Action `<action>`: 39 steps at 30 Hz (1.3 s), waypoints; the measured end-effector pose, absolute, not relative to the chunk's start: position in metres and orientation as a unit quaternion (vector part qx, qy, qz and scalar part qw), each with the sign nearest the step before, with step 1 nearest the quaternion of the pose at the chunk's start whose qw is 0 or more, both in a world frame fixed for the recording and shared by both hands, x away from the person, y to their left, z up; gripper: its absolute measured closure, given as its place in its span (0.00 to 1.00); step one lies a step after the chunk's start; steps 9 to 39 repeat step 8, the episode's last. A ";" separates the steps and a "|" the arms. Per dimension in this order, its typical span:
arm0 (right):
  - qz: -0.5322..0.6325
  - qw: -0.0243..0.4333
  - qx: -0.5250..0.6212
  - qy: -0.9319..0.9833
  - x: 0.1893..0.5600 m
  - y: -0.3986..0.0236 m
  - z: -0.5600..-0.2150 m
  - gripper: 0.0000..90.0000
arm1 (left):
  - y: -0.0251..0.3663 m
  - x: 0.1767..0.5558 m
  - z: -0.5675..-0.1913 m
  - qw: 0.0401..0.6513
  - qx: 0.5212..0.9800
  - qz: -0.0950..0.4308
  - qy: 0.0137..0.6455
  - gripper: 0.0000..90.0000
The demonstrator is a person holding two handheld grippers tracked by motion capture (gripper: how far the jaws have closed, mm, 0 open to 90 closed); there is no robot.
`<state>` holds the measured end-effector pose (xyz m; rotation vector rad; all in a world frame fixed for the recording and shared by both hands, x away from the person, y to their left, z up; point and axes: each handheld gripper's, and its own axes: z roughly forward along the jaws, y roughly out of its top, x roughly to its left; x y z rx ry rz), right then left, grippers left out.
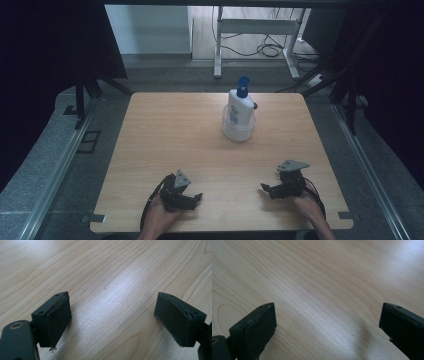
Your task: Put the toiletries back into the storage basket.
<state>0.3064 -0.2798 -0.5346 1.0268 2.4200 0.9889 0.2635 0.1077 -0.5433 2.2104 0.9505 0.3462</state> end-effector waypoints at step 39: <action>0.347 0.149 0.360 0.853 0.305 -0.278 -0.544 0.00 | 0.108 0.263 -0.543 0.348 0.852 0.133 0.367 0.15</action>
